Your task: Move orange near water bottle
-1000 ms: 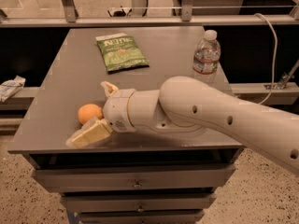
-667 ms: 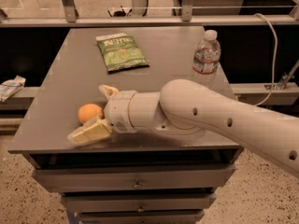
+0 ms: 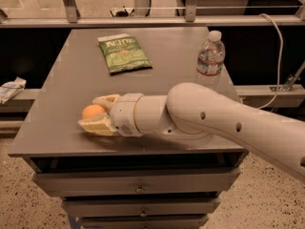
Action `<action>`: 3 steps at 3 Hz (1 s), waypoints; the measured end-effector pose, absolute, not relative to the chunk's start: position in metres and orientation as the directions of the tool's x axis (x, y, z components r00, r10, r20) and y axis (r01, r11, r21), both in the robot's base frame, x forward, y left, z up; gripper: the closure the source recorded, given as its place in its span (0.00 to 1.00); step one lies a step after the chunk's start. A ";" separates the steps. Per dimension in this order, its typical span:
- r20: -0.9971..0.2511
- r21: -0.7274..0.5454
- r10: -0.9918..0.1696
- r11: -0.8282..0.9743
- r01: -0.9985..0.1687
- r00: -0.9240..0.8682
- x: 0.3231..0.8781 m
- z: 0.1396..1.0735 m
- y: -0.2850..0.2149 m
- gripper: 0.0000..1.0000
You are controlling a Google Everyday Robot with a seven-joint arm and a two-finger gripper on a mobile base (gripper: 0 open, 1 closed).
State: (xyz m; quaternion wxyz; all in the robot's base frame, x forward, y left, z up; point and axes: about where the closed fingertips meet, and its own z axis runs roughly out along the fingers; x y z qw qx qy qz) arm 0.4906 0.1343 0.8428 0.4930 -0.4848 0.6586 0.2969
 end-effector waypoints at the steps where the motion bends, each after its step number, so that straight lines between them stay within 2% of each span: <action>1: -0.934 -0.080 -0.351 0.385 -0.919 -0.065 0.486 0.852 0.113 0.85; 2: -0.932 -0.061 -0.346 0.448 -0.892 -0.110 0.479 0.877 0.053 1.00; 3: -0.919 -0.019 -0.352 0.492 -0.870 -0.179 0.458 0.882 -0.010 1.00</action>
Offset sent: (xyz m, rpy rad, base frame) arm -0.0288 -0.1622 0.0564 -0.0046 0.0885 -0.1498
